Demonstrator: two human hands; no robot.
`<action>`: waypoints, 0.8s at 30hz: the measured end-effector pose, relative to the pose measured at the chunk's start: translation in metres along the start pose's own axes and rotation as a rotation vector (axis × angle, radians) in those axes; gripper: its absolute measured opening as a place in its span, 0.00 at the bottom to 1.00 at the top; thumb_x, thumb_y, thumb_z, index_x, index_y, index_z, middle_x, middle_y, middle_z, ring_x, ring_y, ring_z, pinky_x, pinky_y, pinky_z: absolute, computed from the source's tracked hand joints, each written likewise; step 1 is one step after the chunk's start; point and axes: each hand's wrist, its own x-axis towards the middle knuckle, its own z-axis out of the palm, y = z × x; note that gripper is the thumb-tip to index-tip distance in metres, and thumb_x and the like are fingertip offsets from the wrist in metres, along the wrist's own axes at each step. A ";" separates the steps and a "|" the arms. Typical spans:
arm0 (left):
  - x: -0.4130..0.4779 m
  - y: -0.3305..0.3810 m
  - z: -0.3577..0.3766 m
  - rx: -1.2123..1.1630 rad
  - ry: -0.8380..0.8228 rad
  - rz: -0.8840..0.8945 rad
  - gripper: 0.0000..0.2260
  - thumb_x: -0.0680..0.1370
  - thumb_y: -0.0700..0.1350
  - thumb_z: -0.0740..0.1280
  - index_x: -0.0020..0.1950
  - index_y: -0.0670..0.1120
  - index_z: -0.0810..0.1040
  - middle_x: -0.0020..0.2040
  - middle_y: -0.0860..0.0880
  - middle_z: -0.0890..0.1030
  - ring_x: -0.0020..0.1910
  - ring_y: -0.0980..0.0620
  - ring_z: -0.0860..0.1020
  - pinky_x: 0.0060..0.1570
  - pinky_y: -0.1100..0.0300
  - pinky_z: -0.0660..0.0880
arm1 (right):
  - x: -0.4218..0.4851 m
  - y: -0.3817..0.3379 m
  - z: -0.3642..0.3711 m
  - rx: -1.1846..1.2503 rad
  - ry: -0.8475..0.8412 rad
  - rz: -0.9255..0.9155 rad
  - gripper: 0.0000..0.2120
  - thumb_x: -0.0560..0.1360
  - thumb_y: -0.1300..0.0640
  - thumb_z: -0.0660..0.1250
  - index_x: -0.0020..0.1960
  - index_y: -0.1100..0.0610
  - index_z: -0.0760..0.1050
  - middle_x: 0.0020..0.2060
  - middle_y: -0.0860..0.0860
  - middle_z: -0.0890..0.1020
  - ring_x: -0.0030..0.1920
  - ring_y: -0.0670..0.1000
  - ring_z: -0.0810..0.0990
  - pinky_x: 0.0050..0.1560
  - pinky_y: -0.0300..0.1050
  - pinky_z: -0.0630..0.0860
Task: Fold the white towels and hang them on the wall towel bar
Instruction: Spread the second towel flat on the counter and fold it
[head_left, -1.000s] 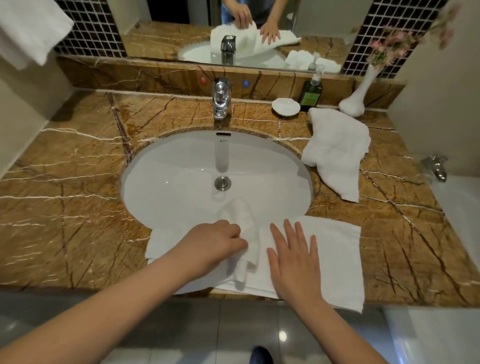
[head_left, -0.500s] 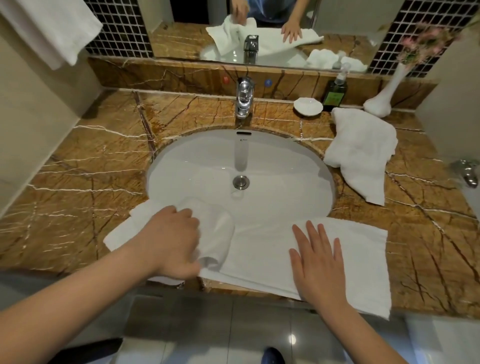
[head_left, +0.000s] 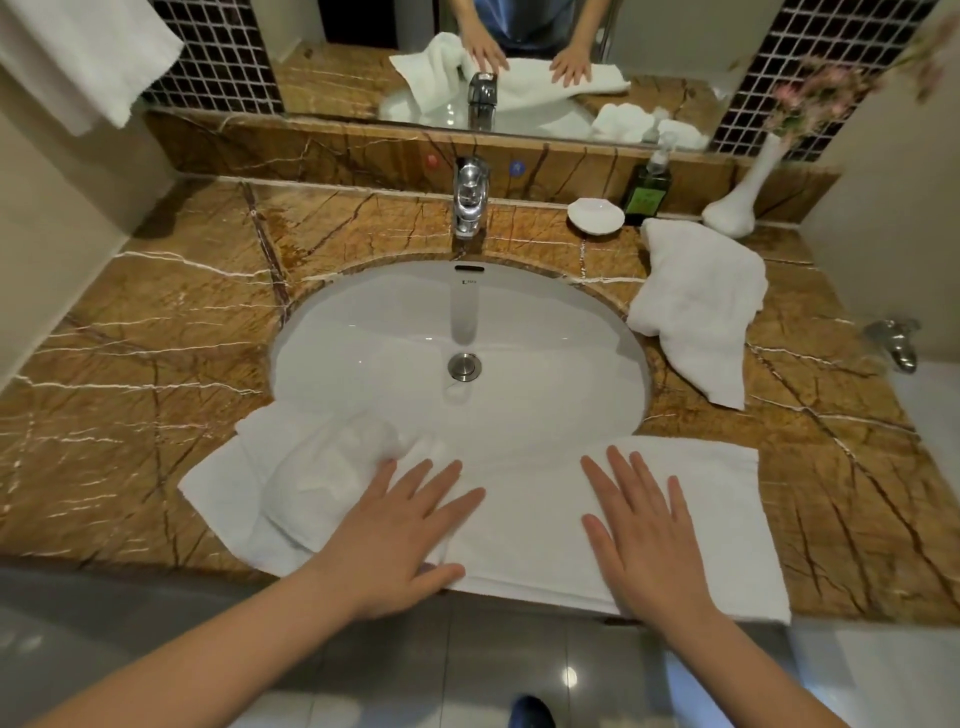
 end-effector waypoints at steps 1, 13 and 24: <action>-0.004 0.002 0.002 -0.007 0.007 -0.013 0.31 0.74 0.67 0.57 0.75 0.56 0.62 0.74 0.48 0.67 0.68 0.44 0.71 0.69 0.44 0.60 | 0.001 0.002 -0.001 -0.005 -0.006 -0.002 0.27 0.80 0.41 0.40 0.77 0.45 0.53 0.77 0.49 0.57 0.77 0.51 0.52 0.74 0.55 0.46; -0.014 0.027 -0.002 -0.231 0.118 0.012 0.27 0.78 0.65 0.52 0.76 0.60 0.57 0.77 0.51 0.60 0.74 0.48 0.60 0.71 0.49 0.55 | 0.002 0.036 -0.021 -0.024 -0.073 0.111 0.31 0.76 0.36 0.33 0.78 0.42 0.46 0.78 0.48 0.50 0.77 0.49 0.43 0.75 0.59 0.45; -0.042 -0.074 0.018 -0.428 0.281 -0.492 0.29 0.79 0.62 0.44 0.78 0.50 0.50 0.78 0.48 0.54 0.77 0.50 0.53 0.72 0.58 0.48 | 0.015 -0.106 0.000 0.128 -0.056 -0.056 0.26 0.80 0.44 0.44 0.76 0.49 0.59 0.75 0.51 0.64 0.76 0.52 0.59 0.74 0.55 0.46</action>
